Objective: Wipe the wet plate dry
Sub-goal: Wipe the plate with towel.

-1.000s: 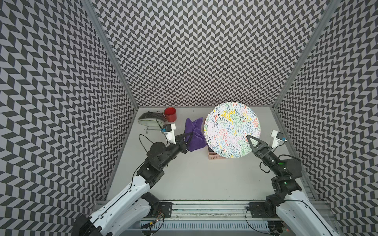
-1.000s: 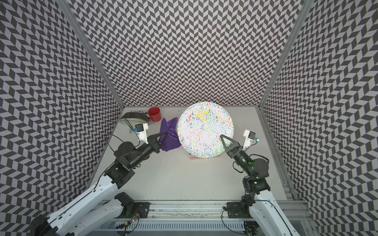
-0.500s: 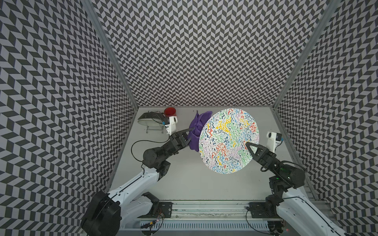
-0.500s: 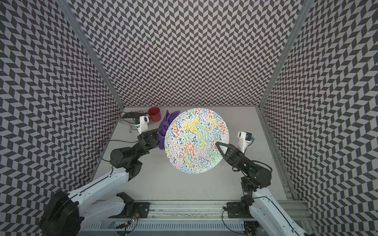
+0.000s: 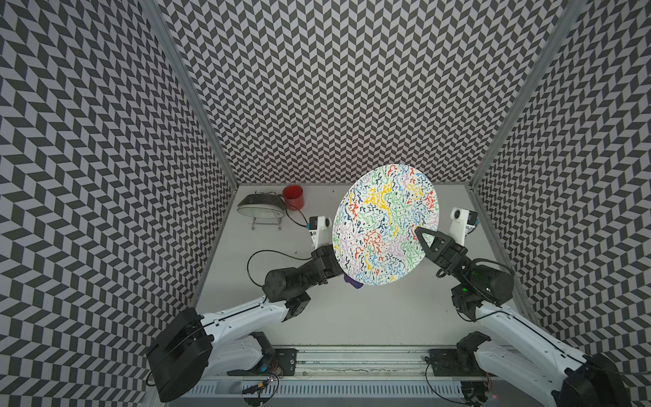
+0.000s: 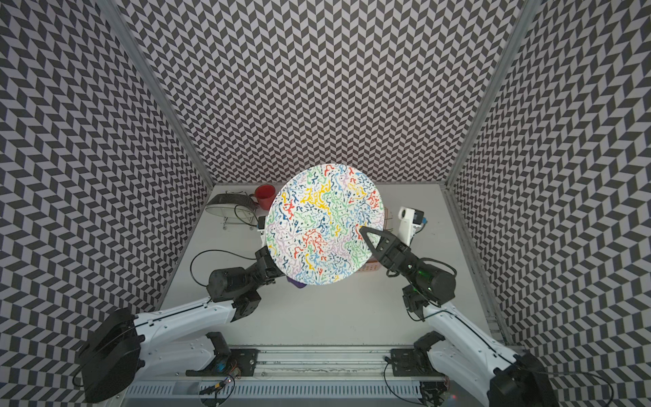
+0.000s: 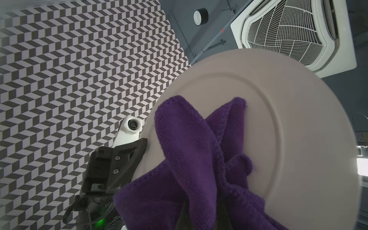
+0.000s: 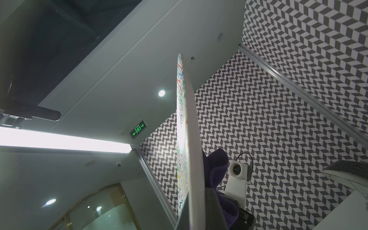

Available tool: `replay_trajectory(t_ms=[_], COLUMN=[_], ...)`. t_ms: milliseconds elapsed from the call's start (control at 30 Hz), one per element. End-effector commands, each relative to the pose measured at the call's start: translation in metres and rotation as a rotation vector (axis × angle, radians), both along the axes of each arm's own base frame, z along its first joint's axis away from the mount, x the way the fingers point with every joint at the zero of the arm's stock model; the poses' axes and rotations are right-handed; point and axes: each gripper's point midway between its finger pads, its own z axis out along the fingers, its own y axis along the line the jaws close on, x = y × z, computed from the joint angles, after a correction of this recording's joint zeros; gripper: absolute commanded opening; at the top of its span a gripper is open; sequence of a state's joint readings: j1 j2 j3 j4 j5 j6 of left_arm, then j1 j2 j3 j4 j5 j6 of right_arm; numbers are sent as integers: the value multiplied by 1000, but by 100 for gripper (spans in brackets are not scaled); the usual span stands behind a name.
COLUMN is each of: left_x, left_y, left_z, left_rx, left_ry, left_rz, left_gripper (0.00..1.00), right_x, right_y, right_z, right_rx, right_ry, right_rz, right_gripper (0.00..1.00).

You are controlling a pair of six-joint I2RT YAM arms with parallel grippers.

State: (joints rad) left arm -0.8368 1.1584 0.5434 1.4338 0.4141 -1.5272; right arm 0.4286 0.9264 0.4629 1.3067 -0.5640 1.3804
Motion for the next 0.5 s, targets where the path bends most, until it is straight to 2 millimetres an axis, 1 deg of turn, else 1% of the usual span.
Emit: replay_trajectory(t_ms=[0, 67, 100, 167, 200, 267, 300, 333, 400, 467], left_x=[-8, -7, -8, -10, -12, -19, -25, -30, -38, -45], left_y=[34, 37, 34, 21, 14, -4, -17, -25, -41, -48], left_z=[39, 52, 57, 62, 62, 57, 50, 43, 28, 15], left_rx=[-115, -127, -123, -113, -113, -104, -98, -92, -79, -72], left_ry=[-113, -129, -140, -147, -146, -136, -122, -107, -78, -54], left_rz=[31, 37, 33, 17, 2, -49, -88, -114, -157, -183], left_gripper=[0, 0, 0, 0, 0, 0, 0, 0, 0, 0], right_x=[0, -13, -27, -44, -47, -48, -46, -43, -31, -18], right_y=[-16, -4, 3, 16, 20, 23, 21, 19, 17, 13], right_z=[8, -2, -5, -11, -12, -2, 9, 17, 30, 40], right_rx=[29, -39, -41, -34, -36, -19, 4, 26, 46, 53], right_ry=[-18, -33, -43, -31, -27, -30, -38, -40, -11, 18], right_rz=[-78, -26, 10, 31, 20, -13, -32, -46, -89, -144], right_gripper=[0, 0, 0, 0, 0, 0, 0, 0, 0, 0])
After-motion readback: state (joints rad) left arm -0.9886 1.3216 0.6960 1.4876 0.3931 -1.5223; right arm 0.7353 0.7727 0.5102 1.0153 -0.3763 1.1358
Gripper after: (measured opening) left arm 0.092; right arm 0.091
